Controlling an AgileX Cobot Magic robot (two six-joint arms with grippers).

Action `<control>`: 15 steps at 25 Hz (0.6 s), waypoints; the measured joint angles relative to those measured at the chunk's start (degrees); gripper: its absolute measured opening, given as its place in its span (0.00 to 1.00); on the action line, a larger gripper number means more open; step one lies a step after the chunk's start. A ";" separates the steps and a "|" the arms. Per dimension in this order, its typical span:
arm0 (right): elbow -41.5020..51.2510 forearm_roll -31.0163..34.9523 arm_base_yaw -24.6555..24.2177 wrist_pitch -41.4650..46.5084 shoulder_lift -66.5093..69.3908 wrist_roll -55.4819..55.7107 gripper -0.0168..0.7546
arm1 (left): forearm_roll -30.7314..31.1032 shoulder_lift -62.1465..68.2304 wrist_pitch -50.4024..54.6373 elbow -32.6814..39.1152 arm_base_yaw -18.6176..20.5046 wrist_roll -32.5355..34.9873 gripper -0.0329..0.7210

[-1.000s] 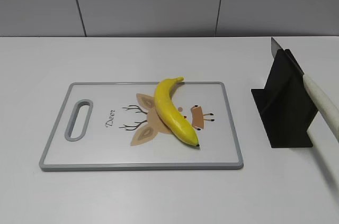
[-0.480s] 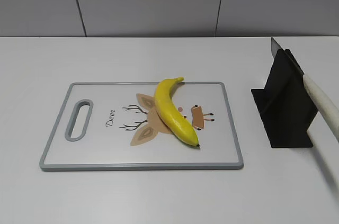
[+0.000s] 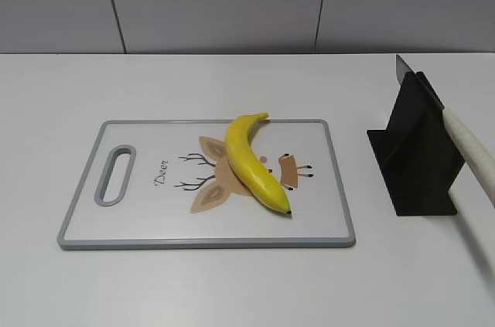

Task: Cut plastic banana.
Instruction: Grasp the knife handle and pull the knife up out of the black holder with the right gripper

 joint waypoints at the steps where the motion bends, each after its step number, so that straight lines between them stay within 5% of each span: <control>1: -1.28 -0.17 0.75 0.00 2.42 0.63 0.79 | 0.00 0.00 0.00 0.00 0.00 0.00 0.83; 15: -6.21 -2.31 3.28 -0.22 29.89 2.69 0.79 | 0.00 0.00 0.00 0.00 0.00 0.00 0.83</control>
